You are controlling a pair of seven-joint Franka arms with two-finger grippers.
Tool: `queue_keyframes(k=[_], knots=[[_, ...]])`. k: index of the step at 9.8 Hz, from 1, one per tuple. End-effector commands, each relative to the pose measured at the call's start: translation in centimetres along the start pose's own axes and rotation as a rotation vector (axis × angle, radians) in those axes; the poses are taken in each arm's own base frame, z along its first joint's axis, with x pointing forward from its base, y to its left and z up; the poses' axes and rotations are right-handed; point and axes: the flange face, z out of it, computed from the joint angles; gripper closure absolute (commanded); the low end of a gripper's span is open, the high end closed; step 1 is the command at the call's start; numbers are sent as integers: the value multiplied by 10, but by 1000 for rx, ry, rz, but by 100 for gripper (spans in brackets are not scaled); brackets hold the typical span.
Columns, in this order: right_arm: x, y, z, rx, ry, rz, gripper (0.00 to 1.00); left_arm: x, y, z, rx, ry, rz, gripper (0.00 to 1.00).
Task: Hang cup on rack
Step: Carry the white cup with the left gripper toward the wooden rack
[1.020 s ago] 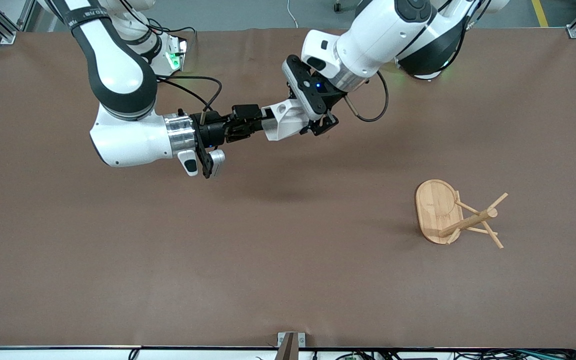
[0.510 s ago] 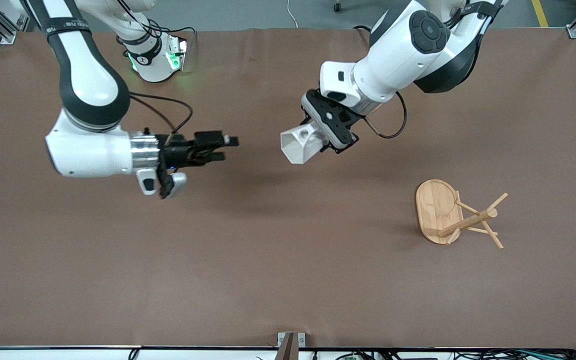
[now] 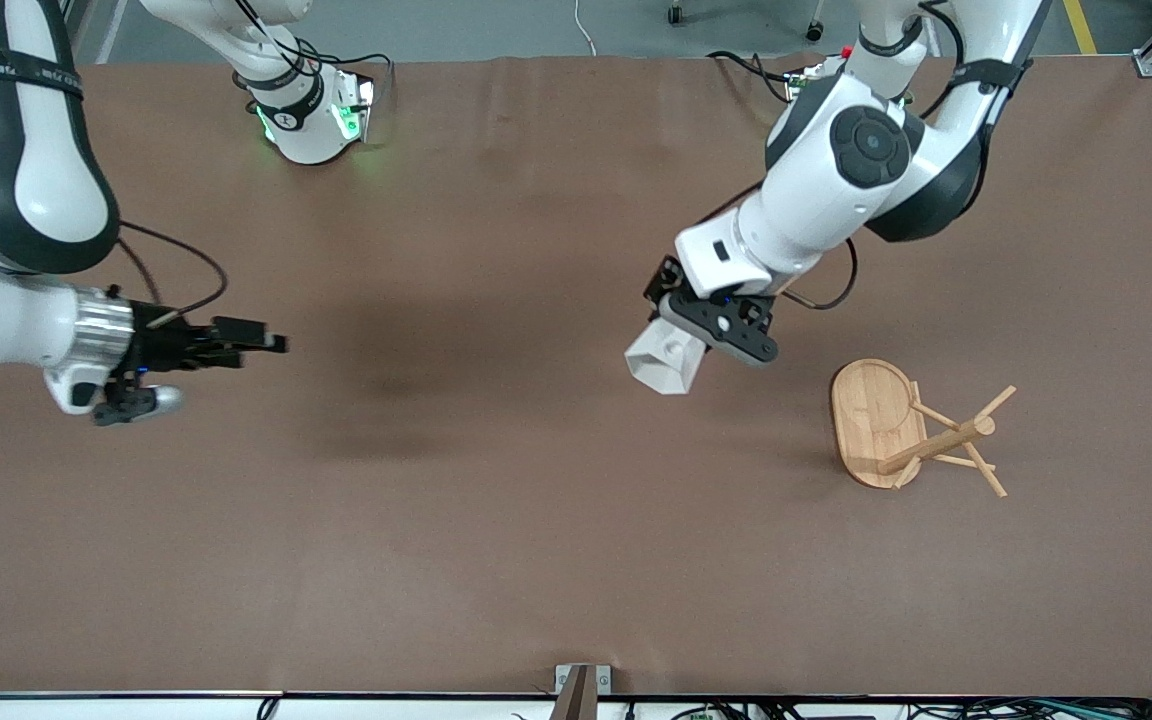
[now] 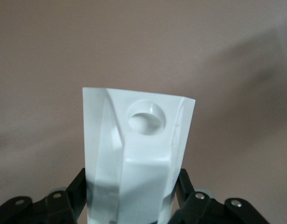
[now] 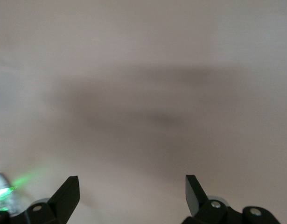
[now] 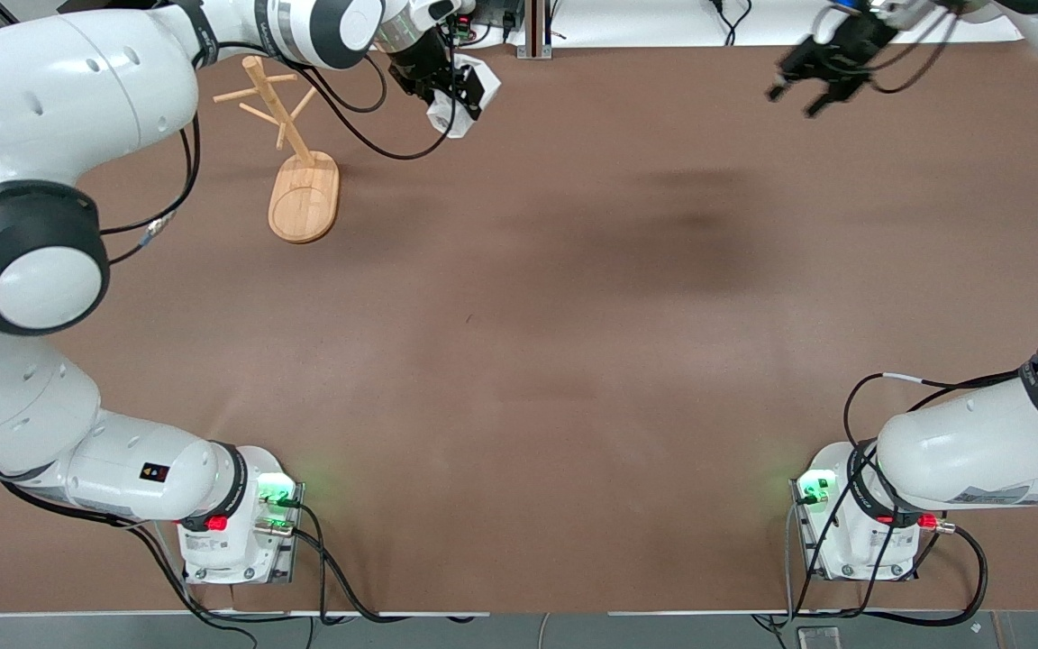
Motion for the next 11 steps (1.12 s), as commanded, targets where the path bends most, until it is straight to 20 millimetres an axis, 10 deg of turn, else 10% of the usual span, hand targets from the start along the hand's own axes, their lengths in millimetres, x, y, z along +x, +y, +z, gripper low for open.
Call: queue_keyframes(k=[1, 6, 11], knots=[[-3, 6, -74, -261, 67, -28, 0, 12, -10, 7, 26, 1, -140, 99], [-71, 2, -191, -312, 134, 168, 0, 11, -39, 28, 35, -33, -283, 99], [-113, -20, -242, -320, 180, 168, 0, -31, -107, 11, 86, -63, -154, 100]])
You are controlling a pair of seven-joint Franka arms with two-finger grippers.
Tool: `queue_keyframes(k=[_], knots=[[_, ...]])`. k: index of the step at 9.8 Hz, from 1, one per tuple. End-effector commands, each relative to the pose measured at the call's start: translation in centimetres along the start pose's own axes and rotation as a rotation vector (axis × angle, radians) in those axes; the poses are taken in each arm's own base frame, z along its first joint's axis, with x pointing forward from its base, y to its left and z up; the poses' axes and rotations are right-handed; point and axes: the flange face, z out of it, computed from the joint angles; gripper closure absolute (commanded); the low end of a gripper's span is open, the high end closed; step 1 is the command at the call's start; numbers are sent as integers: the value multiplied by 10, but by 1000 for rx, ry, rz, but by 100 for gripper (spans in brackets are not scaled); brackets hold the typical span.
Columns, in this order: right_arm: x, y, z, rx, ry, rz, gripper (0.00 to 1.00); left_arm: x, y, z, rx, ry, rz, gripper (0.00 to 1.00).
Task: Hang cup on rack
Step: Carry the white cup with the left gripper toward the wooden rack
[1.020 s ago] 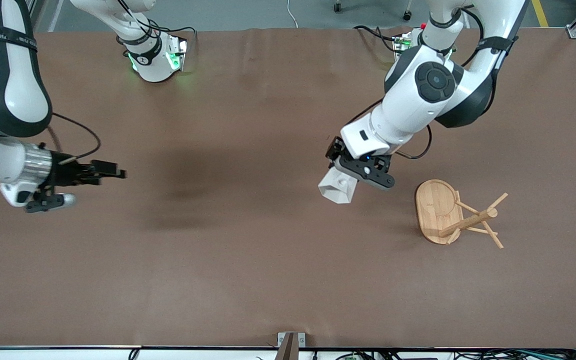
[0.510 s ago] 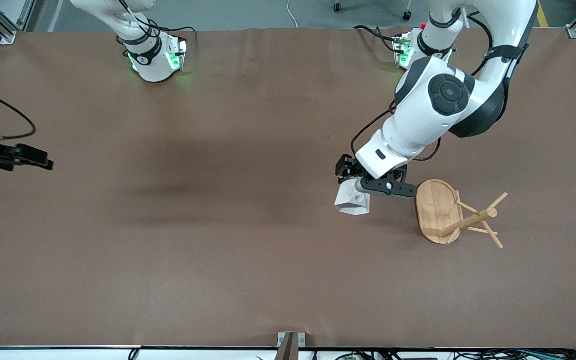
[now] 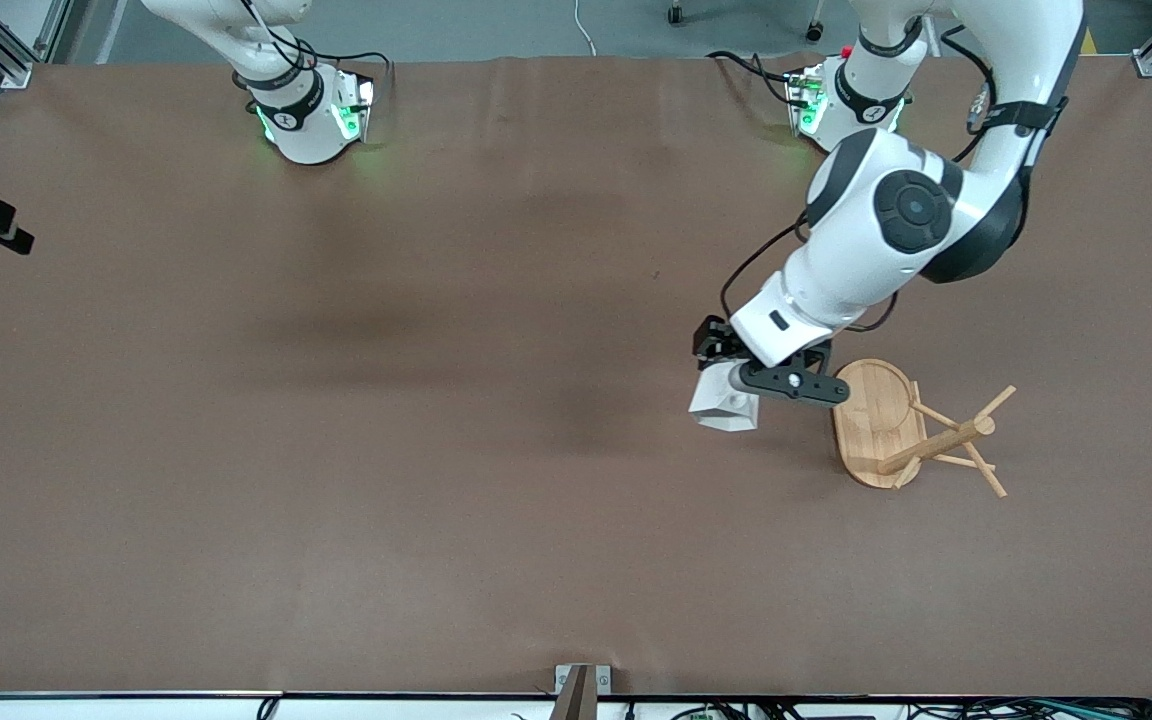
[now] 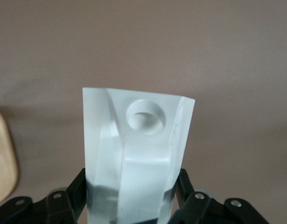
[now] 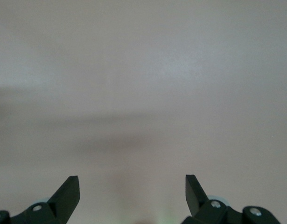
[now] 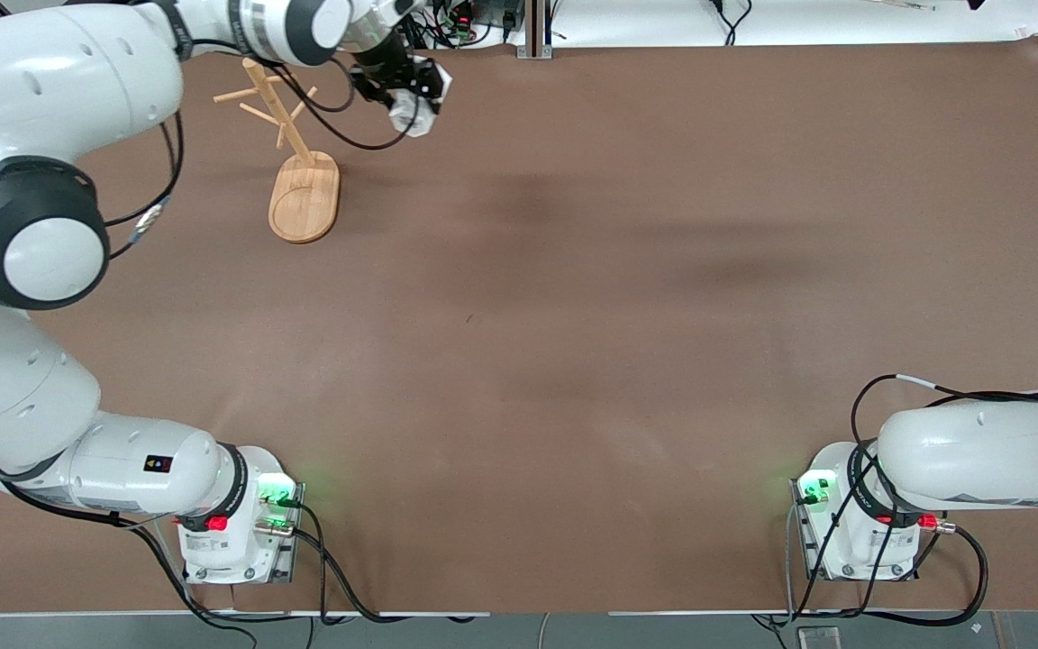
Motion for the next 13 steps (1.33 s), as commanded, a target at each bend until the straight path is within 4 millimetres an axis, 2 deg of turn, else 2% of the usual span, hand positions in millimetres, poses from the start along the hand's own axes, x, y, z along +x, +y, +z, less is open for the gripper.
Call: queue_keyframes(k=[1, 2, 4, 7, 10, 11, 13], knots=[[2, -2, -7, -40, 24, 40, 0, -24, -44, 7, 14, -38, 2, 100], [2, -7, -3, -71, 16, 109, 0, -27, -54, 4, 14, -38, 0, 100], [2, -8, -2, -74, 8, 109, 0, -33, -85, 0, 26, -40, 55, 100], [1, -5, -2, -76, 4, 79, 0, -30, -127, -2, -32, -31, 73, 100], [1, -5, -1, -72, -4, 80, 0, -28, -145, -1, -60, -26, 87, 100], [1, -9, -1, -72, -5, 74, 0, -28, -156, -2, -55, -24, 85, 100], [0, -3, -1, -67, -7, 86, 0, -28, -178, -1, -51, -23, 120, 100]])
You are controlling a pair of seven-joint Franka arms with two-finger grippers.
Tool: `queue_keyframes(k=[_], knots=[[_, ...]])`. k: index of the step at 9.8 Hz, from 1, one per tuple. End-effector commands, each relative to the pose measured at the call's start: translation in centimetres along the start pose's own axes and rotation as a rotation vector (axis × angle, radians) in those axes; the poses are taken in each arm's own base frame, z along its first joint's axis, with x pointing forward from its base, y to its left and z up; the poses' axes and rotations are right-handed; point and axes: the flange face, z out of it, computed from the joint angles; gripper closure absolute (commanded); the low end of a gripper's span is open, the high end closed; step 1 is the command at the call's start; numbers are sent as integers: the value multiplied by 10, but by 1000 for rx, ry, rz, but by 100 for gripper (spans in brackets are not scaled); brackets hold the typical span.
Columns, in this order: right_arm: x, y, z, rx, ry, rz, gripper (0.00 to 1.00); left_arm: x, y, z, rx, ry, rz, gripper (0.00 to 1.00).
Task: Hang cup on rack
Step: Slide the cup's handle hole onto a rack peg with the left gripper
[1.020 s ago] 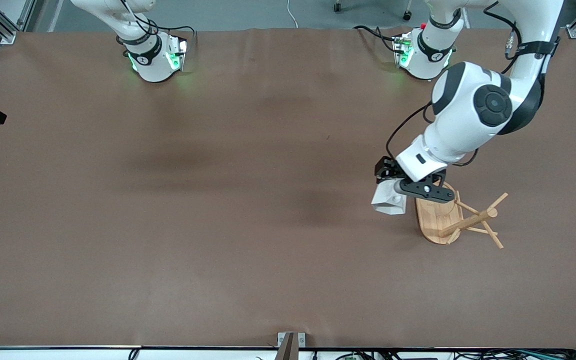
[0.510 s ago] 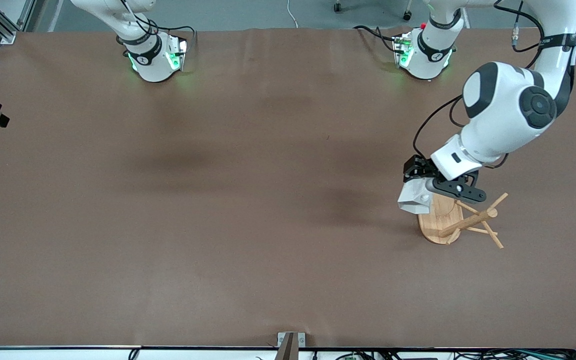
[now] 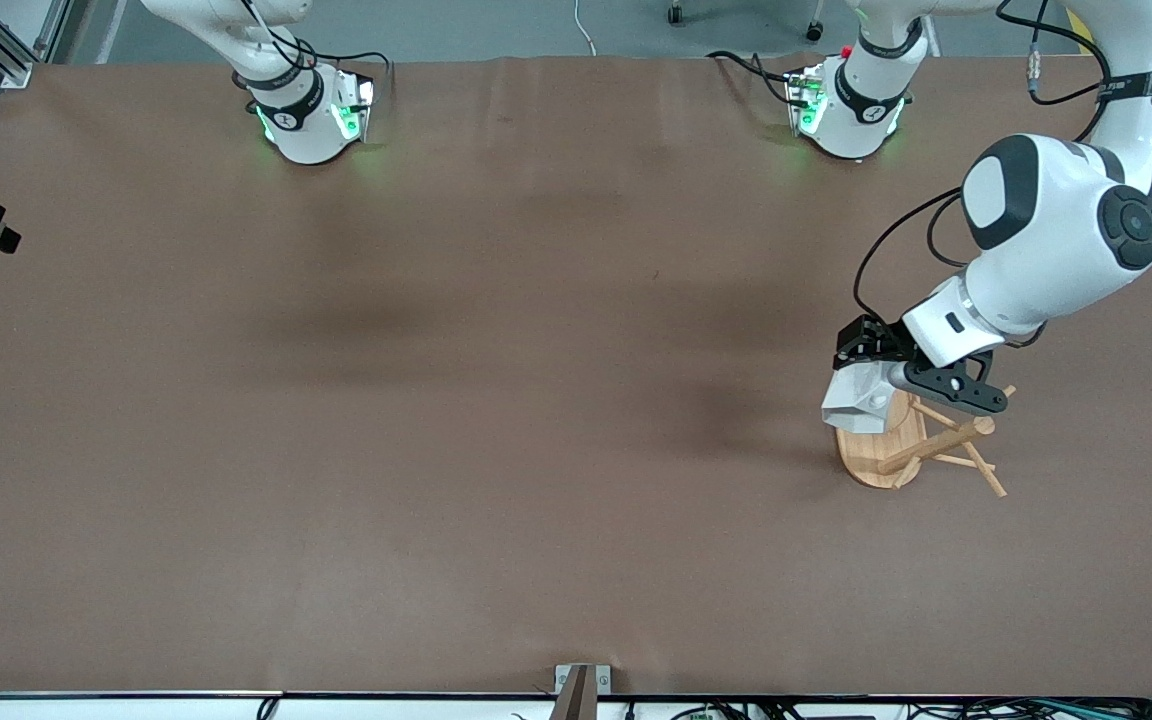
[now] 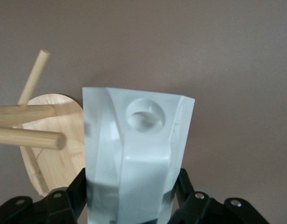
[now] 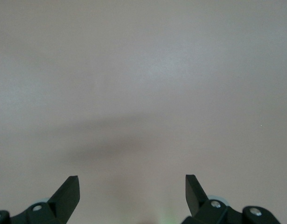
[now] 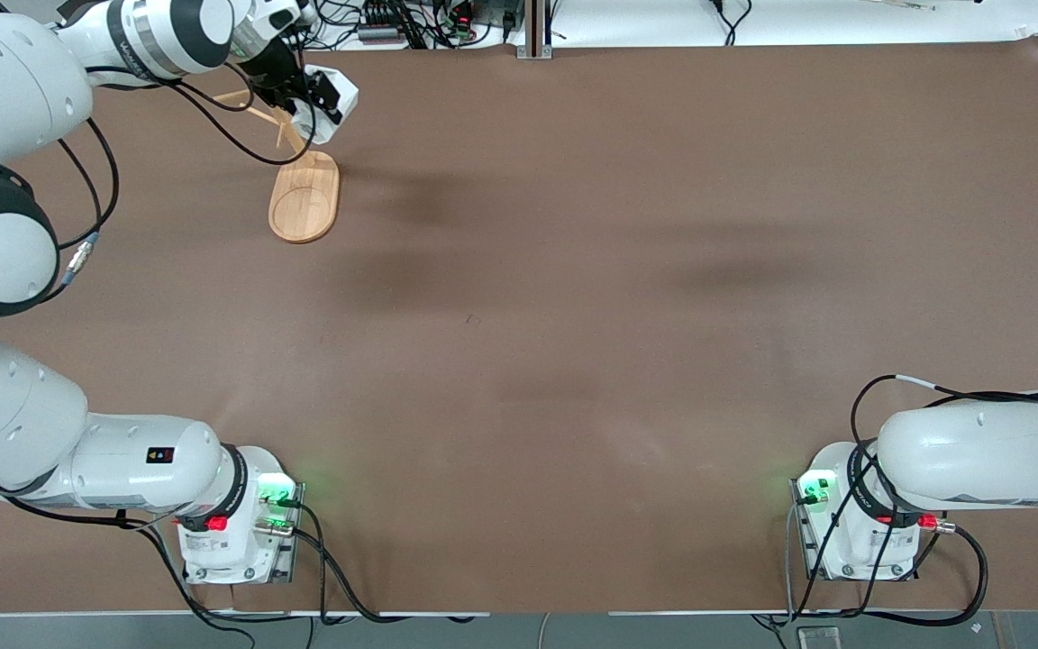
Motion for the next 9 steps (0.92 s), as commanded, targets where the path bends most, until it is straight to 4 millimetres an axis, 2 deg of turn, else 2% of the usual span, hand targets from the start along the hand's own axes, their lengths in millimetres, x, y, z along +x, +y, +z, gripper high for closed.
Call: queue_keyframes(k=[1, 4, 6, 7, 9], knots=[[-2, 5, -1, -11, -7, 2, 0, -9, -22, 15, -14, -19, 28, 100], [-3, 5, 0, -10, -12, 4, 0, -8, -31, 23, -38, -16, 14, 100], [-3, 6, 0, -10, -18, 5, 0, -8, -44, 25, -67, -3, 8, 100], [-4, 6, 0, -10, -21, 5, 0, -8, -52, 24, -65, 0, 8, 100], [-4, 7, 1, -10, -23, 7, 0, -7, -56, 19, -61, 9, 3, 99]])
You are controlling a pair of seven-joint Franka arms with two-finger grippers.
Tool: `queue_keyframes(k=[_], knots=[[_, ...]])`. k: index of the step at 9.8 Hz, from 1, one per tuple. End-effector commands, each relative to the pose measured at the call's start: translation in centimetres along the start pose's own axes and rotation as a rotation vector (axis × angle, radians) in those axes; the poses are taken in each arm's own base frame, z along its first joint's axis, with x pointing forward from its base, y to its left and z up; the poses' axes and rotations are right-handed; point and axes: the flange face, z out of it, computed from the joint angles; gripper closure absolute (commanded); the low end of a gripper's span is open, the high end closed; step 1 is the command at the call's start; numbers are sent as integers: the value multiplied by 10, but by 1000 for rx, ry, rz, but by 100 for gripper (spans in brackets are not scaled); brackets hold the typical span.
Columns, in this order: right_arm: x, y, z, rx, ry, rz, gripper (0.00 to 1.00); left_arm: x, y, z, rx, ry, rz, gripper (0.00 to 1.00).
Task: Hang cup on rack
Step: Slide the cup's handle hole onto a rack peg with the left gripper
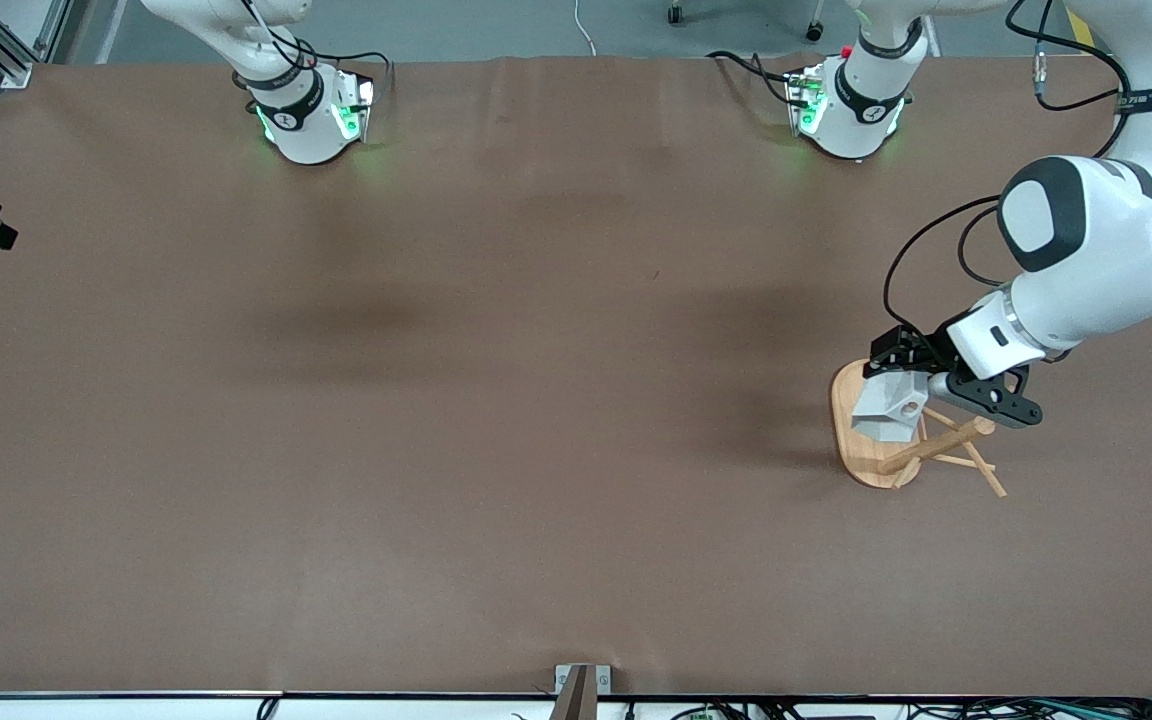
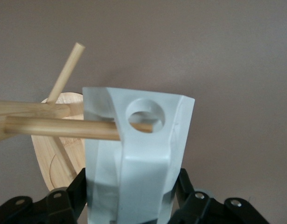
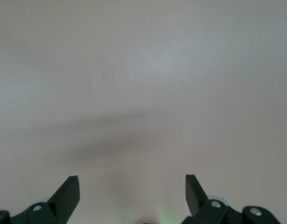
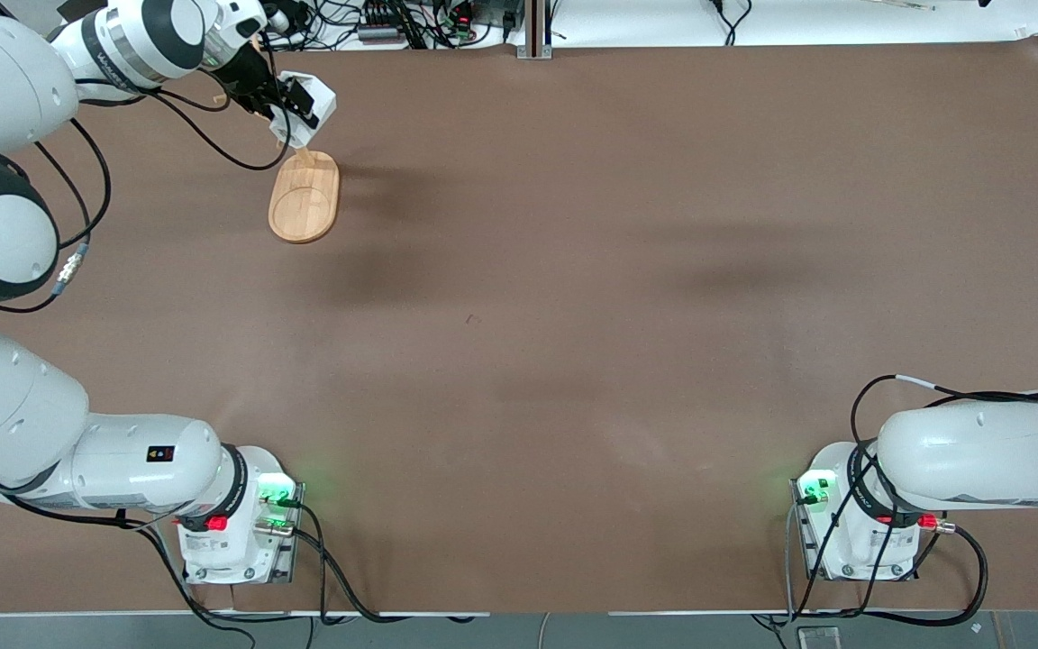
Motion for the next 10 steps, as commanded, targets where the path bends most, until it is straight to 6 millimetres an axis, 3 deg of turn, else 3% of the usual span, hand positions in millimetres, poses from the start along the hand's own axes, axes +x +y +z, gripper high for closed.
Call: queue_keyframes(k=[1, 5, 8, 9, 10], knots=[[-2, 2, -1, -10, -5, -2, 0, 2, -7, 7, -13, 7, 2, 99], [-2, 2, -1, -10, -6, -2, 0, 3, -14, 7, -50, 28, -39, 99], [-2, 2, -1, -8, -5, -3, 0, 2, -21, 16, -52, 13, -45, 91], [-2, 2, -1, -8, -6, -3, 0, 1, -22, 19, -54, 7, -47, 84], [-2, 2, -1, -8, -6, -3, 0, 0, -24, 23, -55, 2, -49, 59]])
